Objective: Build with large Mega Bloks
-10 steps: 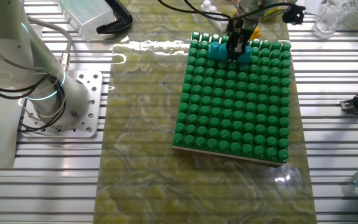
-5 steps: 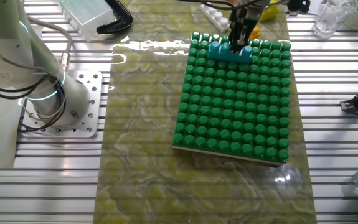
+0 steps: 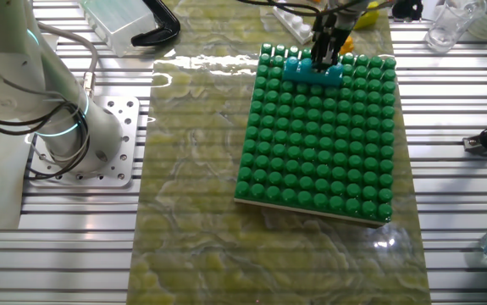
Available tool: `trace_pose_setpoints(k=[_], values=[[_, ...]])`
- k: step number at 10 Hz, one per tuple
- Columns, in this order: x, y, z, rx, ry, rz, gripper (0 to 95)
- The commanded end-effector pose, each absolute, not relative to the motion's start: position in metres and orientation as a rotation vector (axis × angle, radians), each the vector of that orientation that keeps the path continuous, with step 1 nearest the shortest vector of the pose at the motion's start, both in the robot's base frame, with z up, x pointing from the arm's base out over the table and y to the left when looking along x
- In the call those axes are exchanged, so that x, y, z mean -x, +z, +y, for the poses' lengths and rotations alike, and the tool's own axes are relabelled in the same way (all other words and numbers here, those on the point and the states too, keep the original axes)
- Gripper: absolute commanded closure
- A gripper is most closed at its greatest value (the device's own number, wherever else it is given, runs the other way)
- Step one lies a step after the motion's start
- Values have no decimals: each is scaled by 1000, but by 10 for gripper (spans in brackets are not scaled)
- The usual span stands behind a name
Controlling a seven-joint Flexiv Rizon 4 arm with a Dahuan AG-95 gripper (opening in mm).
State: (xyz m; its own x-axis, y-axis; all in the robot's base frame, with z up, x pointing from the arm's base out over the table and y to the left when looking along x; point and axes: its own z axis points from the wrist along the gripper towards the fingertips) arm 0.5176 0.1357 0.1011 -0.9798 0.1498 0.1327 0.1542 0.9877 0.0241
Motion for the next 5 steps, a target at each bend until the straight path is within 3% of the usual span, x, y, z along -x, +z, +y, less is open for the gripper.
trace_pose_setpoints(k=[1,5], values=[[-519,96,134,238,-48,-2978,950],[-516,86,128,252,-98,-2955,950]])
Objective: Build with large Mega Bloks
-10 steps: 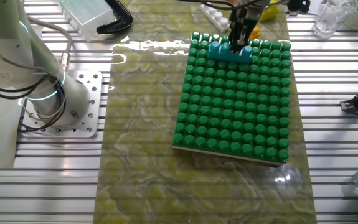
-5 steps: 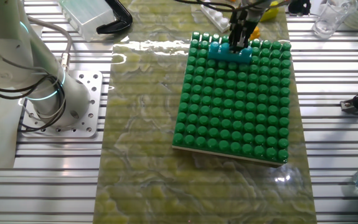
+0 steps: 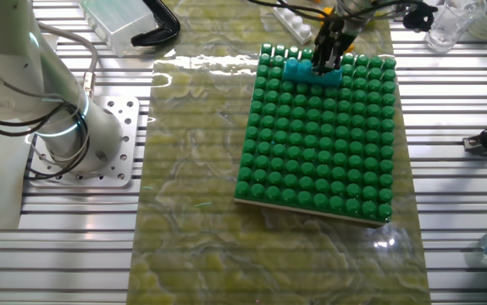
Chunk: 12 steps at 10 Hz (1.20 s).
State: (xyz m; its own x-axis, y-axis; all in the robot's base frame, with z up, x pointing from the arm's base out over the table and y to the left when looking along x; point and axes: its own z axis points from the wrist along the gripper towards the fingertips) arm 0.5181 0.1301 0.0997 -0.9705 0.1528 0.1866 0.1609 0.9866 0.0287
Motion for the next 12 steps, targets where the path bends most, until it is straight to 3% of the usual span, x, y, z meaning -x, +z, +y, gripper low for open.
trace_pose_setpoints(k=[1,7,8,12], values=[[-516,82,128,256,-92,-2952,950],[-519,83,133,252,-65,-2966,950],[-519,85,133,237,-52,-2969,760],[-513,114,129,193,-51,-2976,760]])
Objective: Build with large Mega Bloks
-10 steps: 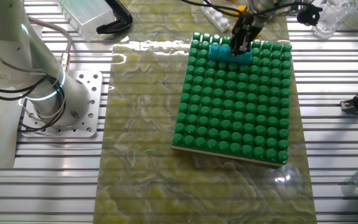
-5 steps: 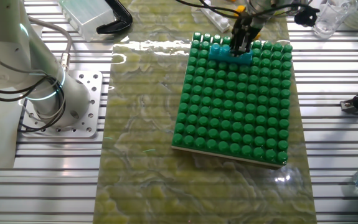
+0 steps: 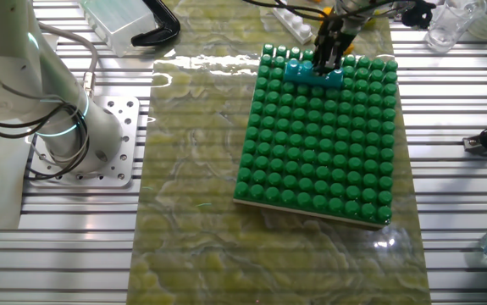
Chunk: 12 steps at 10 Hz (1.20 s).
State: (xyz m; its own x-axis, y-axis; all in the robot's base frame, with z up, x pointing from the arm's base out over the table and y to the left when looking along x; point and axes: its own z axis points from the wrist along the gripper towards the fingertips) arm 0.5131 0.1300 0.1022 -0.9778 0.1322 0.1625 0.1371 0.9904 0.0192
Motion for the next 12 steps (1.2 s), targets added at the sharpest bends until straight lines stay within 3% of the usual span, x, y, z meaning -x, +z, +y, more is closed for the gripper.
trace_pose_setpoints(k=[1,2,8,10,12], values=[[-512,115,130,186,-51,-2983,760],[-512,114,130,184,-51,-2983,570],[-511,118,132,189,-53,-2983,570],[-508,124,134,200,-50,-2972,950],[-504,127,135,203,-45,-2961,950]])
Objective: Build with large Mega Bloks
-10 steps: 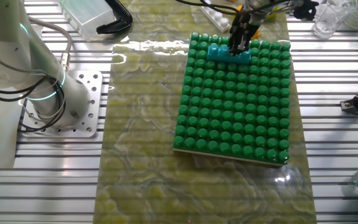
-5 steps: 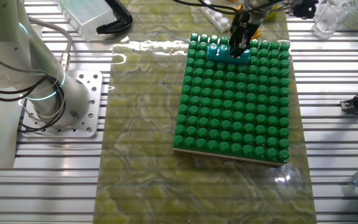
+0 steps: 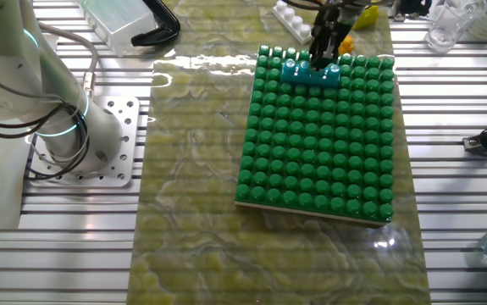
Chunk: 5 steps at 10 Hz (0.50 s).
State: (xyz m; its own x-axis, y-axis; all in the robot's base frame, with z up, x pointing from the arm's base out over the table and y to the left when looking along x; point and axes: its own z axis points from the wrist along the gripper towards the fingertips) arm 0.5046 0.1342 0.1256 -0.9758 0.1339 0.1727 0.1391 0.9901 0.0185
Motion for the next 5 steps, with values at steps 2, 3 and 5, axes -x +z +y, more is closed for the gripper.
trace_pose_setpoints(k=[2,3,5], values=[[-495,127,136,190,-20,-2991,950],[-489,123,138,193,-11,-3007,950],[-484,119,141,185,-4,-3010,950]])
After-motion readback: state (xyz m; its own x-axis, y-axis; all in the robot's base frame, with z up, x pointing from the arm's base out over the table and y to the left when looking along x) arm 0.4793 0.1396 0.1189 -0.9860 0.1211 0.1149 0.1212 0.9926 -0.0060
